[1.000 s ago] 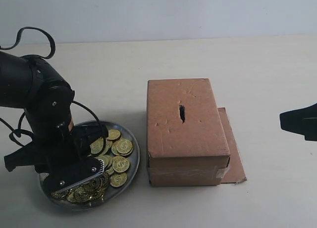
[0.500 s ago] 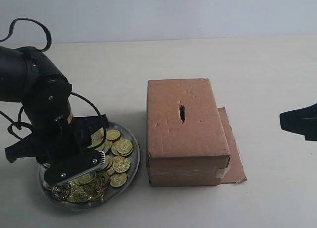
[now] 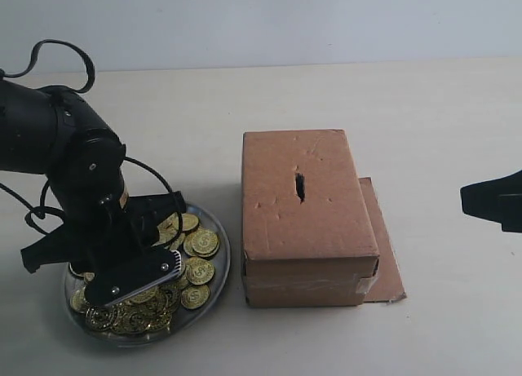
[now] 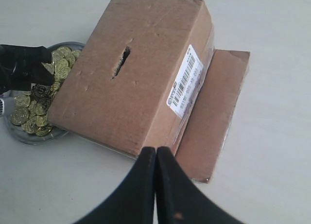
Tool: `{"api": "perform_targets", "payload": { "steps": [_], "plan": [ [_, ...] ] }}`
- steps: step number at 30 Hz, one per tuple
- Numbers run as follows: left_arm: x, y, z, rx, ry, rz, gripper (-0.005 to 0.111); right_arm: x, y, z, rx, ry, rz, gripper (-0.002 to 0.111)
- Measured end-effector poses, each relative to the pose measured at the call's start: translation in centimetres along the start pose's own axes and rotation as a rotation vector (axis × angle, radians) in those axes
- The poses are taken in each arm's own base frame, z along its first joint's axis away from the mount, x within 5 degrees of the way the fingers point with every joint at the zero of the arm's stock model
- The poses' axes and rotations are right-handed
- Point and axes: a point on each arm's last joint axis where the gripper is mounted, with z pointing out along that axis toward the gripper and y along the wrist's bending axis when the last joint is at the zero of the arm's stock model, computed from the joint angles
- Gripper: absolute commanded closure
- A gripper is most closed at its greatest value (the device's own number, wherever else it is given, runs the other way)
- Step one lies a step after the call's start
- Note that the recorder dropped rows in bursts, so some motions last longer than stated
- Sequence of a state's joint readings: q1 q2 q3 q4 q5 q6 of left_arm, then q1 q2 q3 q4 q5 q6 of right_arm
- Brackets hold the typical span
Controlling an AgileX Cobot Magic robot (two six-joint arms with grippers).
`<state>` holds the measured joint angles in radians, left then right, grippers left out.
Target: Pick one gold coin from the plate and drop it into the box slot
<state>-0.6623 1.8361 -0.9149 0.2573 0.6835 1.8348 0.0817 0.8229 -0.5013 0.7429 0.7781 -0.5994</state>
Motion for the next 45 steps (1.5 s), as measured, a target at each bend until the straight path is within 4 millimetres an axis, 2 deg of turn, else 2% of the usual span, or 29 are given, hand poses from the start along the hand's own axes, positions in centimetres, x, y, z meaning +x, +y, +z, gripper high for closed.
{"api": "perform_targets", "payload": {
  "steps": [7, 14, 27, 33, 41, 45],
  "plan": [
    [-0.10, 0.09, 0.61, 0.009, -0.007, -0.003, 0.058, 0.00, 0.00, 0.00, 0.000, 0.000, 0.000, 0.108],
    [-0.74, 0.46, 0.66, 0.007, -0.009, 0.019, 0.058, 0.00, 0.00, 0.00, 0.000, 0.000, 0.000, 0.108],
    [-0.74, 0.48, 0.66, 0.004, -0.009, 0.016, 0.059, 0.00, 0.00, 0.00, 0.000, 0.000, 0.000, 0.108],
    [-0.74, 0.48, 0.66, 0.004, -0.009, 0.016, 0.074, 0.00, 0.00, 0.00, 0.000, 0.000, 0.000, 0.108],
    [-0.74, 0.48, 0.66, 0.004, -0.009, 0.016, 0.075, 0.00, 0.00, 0.00, 0.000, 0.000, 0.000, 0.108],
    [-0.74, 0.48, 0.66, 0.004, -0.009, 0.016, 0.083, 0.00, 0.00, 0.00, 0.000, 0.000, 0.000, 0.108]
  ]
}}
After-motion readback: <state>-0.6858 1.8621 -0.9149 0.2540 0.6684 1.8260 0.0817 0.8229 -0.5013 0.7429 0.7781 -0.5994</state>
